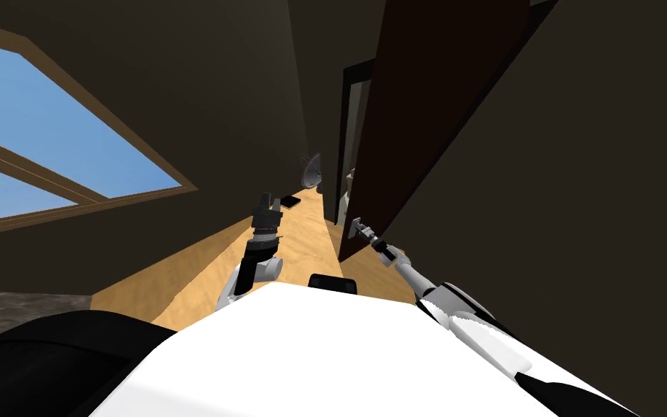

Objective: Pull the door open

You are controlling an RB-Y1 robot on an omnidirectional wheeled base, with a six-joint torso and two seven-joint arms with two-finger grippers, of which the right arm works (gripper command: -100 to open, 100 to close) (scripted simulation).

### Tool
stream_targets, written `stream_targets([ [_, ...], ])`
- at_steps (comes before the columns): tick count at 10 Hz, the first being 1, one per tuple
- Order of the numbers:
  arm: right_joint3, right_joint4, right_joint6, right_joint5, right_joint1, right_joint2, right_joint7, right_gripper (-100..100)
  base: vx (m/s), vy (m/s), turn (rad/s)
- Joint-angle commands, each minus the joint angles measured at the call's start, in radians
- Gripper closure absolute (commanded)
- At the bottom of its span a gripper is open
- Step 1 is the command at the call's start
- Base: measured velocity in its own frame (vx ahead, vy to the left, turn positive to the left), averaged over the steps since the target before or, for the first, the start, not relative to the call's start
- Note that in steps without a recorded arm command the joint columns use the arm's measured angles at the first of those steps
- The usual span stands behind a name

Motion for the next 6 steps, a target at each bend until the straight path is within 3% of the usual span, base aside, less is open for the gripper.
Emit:
stream_targets([
  [1,0.000,0.000,0.000,0.000,0.000,0.000,0.000,100,-0.063,-0.075,0.008],
  [2,0.013,0.004,-0.027,0.010,0.003,-0.011,-0.016,100,-0.093,-0.113,0.090],
  [6,0.031,0.014,-0.082,0.027,0.002,-0.033,-0.044,100,-0.106,-0.160,0.081],
])
